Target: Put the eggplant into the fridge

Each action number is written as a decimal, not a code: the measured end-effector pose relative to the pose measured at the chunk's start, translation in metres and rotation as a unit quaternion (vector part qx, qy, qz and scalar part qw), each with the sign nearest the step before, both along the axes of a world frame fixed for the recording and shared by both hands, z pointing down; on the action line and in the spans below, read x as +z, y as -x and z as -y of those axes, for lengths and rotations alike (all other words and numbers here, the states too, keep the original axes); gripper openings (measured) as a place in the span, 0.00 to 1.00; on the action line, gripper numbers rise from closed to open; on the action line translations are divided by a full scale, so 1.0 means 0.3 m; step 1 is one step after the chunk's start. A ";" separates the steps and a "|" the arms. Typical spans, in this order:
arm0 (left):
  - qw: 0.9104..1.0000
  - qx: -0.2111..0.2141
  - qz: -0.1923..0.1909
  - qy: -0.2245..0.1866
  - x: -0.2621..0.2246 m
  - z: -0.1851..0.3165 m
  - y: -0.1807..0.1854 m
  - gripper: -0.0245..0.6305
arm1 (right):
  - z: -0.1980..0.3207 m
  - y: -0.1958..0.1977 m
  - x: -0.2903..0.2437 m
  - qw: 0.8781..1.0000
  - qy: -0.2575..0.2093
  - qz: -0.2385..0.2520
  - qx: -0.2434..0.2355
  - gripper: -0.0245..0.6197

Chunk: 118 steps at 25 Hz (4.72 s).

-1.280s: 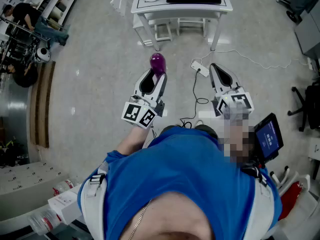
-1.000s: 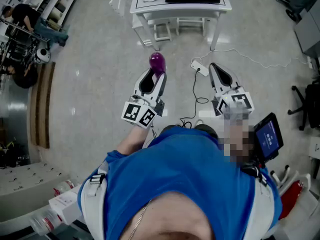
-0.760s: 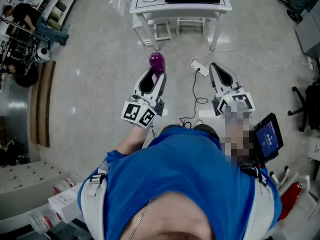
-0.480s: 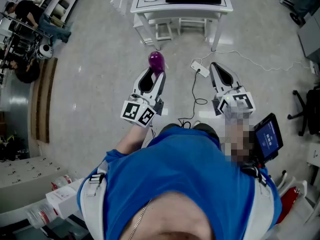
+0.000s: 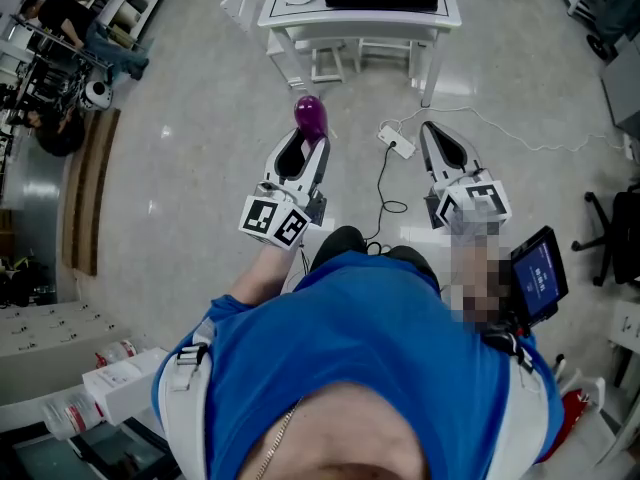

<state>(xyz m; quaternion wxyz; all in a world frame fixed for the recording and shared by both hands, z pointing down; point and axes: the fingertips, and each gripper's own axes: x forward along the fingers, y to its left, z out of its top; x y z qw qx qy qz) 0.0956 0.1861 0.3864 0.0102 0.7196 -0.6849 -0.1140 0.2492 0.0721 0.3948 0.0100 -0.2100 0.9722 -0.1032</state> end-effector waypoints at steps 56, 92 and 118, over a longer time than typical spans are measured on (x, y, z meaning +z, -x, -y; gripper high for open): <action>0.998 0.049 -0.019 -0.025 -0.039 0.576 1.007 0.34 | 0.587 1.010 -0.057 0.992 -0.092 -0.075 0.053 0.04; 0.999 0.008 -0.010 -0.040 -0.073 0.902 1.320 0.34 | 1.314 1.513 -0.416 0.856 -0.433 -0.277 0.059 0.13; 0.999 -0.032 -0.016 -0.040 -0.048 0.869 1.416 0.34 | 1.516 1.636 -0.373 0.694 -0.482 -0.533 -0.035 0.30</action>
